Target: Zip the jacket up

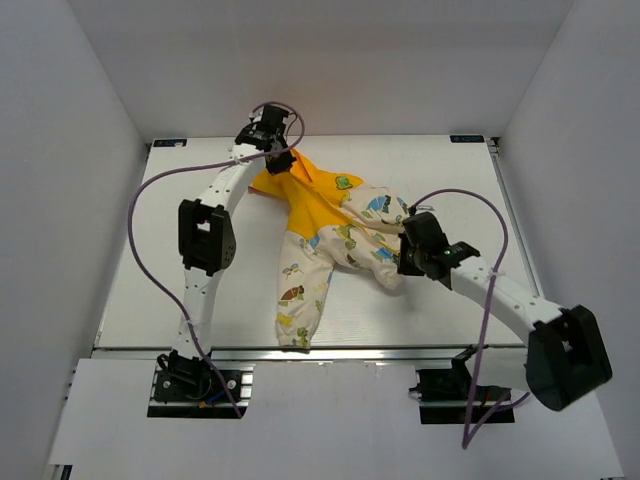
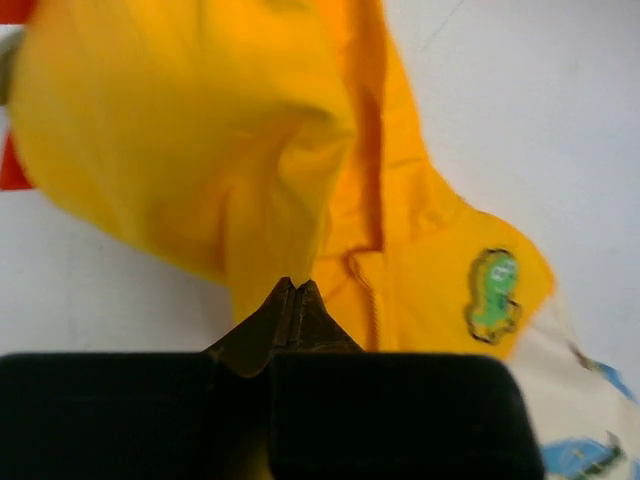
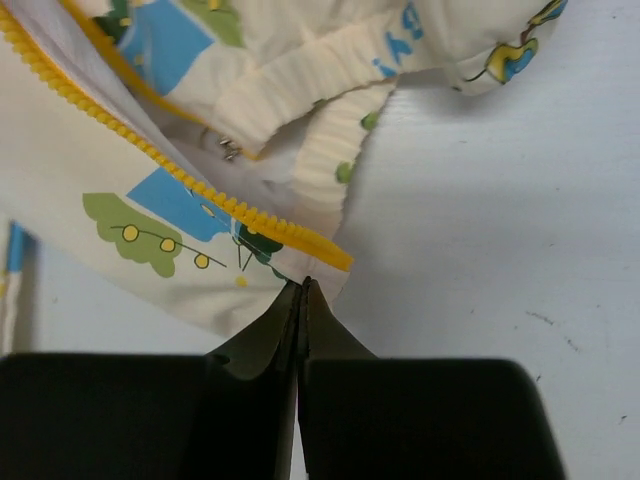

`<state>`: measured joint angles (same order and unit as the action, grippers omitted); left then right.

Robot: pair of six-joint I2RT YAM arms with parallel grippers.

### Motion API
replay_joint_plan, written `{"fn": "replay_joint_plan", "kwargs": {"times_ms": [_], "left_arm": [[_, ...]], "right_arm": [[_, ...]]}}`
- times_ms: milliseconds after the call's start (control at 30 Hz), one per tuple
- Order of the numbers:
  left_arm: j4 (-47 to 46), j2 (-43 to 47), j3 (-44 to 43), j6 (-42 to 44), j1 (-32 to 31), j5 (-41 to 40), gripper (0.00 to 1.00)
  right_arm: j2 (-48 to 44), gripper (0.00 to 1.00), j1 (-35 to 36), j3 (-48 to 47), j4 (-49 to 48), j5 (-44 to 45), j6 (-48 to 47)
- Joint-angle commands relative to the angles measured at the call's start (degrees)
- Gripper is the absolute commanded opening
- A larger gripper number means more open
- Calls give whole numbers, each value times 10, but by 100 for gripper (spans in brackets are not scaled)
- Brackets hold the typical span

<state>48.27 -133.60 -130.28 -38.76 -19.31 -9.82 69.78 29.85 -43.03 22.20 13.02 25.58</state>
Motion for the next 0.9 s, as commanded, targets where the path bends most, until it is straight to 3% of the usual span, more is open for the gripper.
{"fn": "replay_joint_plan", "kwargs": {"times_ms": [0,100,133,167,200,300,367,400,433,600,767,867], "left_arm": [[5,-49,-37,7,21,14,11],[-8,-75,-35,5,23,10,35],[-11,-77,-35,5,26,11,45],[-20,-75,-34,11,27,16,47],[-21,-72,-37,12,28,28,50],[-39,-37,-17,19,28,63,67],[-47,-3,9,25,28,53,85],[-43,7,13,30,28,49,95],[-39,16,11,33,27,43,98],[-9,101,60,44,26,33,98],[19,205,193,40,13,20,98],[10,298,336,23,-30,15,98]], "right_arm": [[58,0,-35,-30,11,-1,-15],[122,0,-57,-64,8,5,-31],[148,5,-59,-89,6,10,-50],[160,11,-59,-102,6,16,-61],[168,27,-60,-115,11,14,-66],[166,47,-59,-145,26,-2,-77],[132,63,-59,-150,29,-17,-91],[118,81,-59,-152,32,-29,-96],[89,89,-59,-155,35,-34,-104],[42,89,-59,-193,19,-9,-118],[137,89,-73,-282,30,-17,-137],[220,89,-87,-336,29,-41,-141]]}}
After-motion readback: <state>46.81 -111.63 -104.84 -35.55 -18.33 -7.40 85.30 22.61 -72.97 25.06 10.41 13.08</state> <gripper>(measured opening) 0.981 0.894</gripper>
